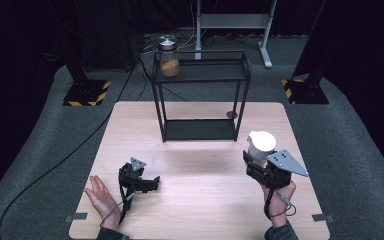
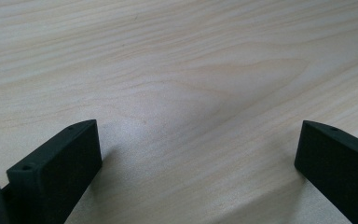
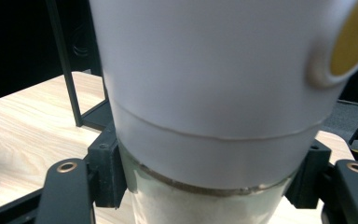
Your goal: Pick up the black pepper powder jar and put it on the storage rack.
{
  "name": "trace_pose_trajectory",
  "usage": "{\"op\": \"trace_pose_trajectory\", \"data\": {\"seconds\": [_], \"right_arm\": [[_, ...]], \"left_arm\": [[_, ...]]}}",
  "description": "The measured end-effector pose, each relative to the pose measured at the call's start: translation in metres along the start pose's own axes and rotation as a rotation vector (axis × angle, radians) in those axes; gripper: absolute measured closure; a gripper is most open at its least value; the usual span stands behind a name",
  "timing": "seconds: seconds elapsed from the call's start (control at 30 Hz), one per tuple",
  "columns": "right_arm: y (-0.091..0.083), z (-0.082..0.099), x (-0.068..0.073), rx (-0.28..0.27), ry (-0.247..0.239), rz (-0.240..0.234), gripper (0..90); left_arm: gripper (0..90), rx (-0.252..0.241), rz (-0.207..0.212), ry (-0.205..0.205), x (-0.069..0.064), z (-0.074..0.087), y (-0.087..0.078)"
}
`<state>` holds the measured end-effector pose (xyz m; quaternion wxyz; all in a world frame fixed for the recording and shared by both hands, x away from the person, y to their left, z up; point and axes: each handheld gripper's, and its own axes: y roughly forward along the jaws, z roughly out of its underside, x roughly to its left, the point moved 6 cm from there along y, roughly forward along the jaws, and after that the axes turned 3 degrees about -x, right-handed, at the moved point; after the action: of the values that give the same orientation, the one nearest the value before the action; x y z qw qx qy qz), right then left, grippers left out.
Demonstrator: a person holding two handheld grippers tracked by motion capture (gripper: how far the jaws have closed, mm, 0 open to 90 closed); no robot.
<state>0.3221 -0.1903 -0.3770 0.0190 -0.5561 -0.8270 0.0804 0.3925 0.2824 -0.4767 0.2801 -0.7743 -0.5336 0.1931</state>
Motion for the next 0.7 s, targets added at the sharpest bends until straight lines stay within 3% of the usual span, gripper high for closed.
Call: {"op": "trace_pose_trajectory", "data": {"seconds": [0.7], "right_arm": [[0.02, -0.02, -0.012, 0.006, -0.001, -0.014, 29.5]], "left_arm": [[0.0, 0.001, -0.007, -0.006, -0.002, 0.0, 0.0]]}}
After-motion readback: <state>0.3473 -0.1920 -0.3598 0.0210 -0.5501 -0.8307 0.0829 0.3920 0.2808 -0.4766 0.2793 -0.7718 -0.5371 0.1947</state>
